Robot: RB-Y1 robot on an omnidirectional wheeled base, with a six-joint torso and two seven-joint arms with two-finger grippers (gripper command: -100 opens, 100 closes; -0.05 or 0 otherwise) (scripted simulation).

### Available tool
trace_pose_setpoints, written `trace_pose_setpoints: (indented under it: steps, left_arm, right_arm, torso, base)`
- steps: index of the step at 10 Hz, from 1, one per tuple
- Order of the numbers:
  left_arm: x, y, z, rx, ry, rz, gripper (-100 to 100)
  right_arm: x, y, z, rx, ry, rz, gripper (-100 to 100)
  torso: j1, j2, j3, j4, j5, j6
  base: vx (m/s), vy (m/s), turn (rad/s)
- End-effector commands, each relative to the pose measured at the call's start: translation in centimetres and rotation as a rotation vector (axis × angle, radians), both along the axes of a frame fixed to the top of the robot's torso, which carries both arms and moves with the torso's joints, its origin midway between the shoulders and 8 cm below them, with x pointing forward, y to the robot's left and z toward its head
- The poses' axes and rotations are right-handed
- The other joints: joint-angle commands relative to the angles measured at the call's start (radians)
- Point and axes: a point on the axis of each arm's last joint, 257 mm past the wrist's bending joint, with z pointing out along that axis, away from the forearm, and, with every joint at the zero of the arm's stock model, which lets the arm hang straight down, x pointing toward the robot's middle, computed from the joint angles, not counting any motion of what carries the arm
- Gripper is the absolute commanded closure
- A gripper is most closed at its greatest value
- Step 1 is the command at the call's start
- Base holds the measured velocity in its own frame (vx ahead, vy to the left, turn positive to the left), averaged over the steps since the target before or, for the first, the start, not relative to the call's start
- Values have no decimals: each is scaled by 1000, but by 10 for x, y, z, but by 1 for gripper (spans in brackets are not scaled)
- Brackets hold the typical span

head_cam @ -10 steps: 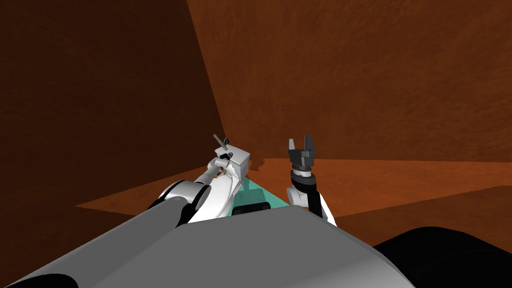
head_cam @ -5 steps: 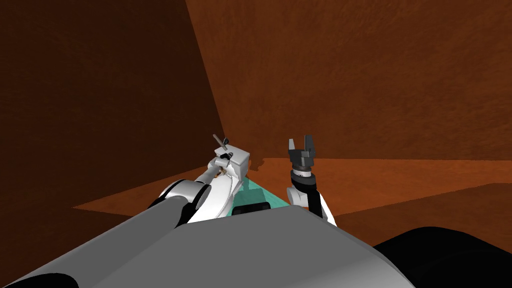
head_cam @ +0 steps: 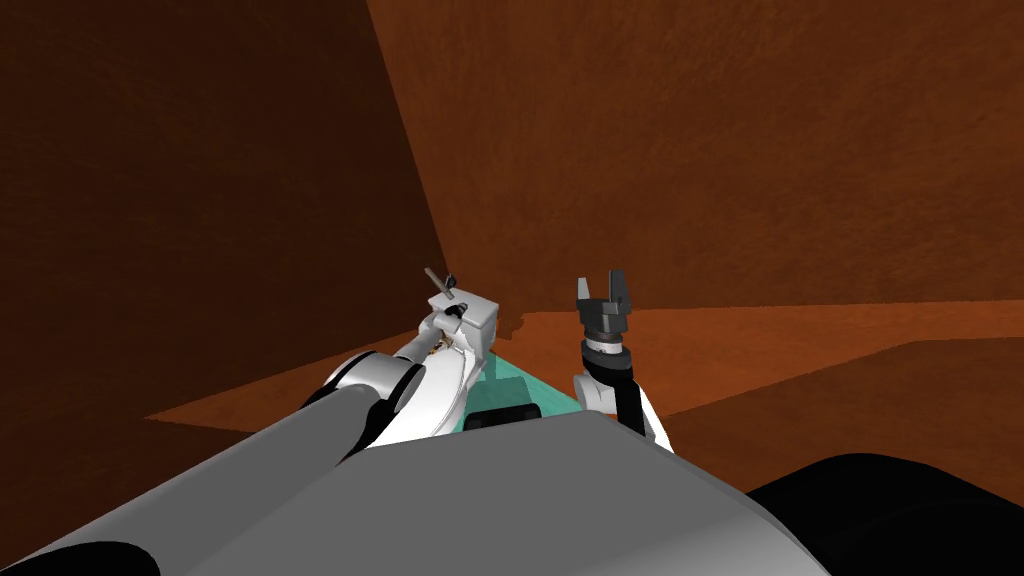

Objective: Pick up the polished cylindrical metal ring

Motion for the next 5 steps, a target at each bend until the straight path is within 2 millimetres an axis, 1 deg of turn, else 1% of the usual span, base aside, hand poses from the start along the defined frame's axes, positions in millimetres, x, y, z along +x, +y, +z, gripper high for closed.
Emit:
trace_pose_setpoints:
  steps: [1, 3, 4, 5]
  left_arm:
    - [2, -1, 2, -2, 0, 11, 100]
    - [5, -1, 5, -2, -2, 21, 100]
    - [4, -1, 4, 0, -1, 16, 100]
    - [4, -1, 4, -1, -1, 19, 0]
  right_arm:
    - [0, 0, 0, 0, 0, 0, 0]
    - [0, 0, 0, 0, 0, 0, 0]
    - [0, 0, 0, 0, 0, 0, 0]
    - [0, 0, 0, 0, 0, 0, 0]
  torso:
    - [0, 0, 0, 0, 0, 0]
    - [1, 0, 0, 0, 0, 0]
    - [1, 1, 0, 0, 0, 0]
    - [0, -1, 0, 0, 0, 0]
  base:
    - [-54, 50, -46]
    - [-59, 49, -52]
    - [-27, 19, -15]
    - [-5, 4, 3]
